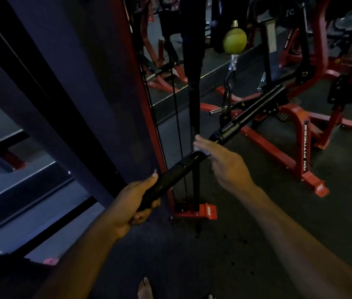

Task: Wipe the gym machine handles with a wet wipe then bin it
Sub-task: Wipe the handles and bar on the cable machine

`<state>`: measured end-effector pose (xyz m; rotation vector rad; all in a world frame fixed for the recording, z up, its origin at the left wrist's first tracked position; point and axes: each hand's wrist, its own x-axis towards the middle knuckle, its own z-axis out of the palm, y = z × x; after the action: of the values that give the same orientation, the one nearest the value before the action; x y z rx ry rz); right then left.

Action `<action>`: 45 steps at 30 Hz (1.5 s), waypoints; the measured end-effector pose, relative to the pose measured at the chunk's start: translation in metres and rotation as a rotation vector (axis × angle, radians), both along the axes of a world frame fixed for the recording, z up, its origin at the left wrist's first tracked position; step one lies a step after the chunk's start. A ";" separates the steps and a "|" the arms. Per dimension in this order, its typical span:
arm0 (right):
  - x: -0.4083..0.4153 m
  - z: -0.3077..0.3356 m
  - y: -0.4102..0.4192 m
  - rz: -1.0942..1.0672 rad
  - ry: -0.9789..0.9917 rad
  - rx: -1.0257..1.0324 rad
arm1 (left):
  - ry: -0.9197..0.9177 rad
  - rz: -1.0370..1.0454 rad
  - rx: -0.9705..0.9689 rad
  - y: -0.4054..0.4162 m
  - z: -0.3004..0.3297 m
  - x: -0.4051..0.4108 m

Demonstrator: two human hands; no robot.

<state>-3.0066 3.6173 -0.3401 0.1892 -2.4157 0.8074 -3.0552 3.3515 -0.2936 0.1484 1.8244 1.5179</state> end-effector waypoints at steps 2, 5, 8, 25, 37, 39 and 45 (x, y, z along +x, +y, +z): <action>-0.004 0.001 0.014 -0.129 -0.007 -0.064 | 0.015 0.002 0.004 -0.002 -0.003 0.001; -0.001 0.001 -0.009 -0.114 0.009 -0.128 | 0.036 -0.001 0.006 0.000 -0.006 0.005; 0.005 -0.004 -0.042 0.080 -0.025 -0.094 | 0.050 0.012 -0.008 0.002 -0.009 0.008; 0.009 0.000 -0.036 -0.028 -0.018 -0.063 | 0.159 -0.105 0.242 -0.016 -0.021 0.033; 0.015 0.007 -0.048 0.041 -0.041 -0.135 | 0.136 0.025 0.361 -0.026 -0.031 0.043; 0.019 0.002 -0.069 0.061 -0.027 -0.133 | 0.154 0.058 0.315 -0.023 -0.031 0.044; 0.040 -0.005 -0.122 0.159 -0.035 -0.139 | 0.135 0.124 0.248 -0.018 -0.031 0.049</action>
<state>-2.9666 3.4954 -0.3446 0.3175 -2.3887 1.0547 -3.0061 3.3336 -0.3241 0.2666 1.7703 1.8596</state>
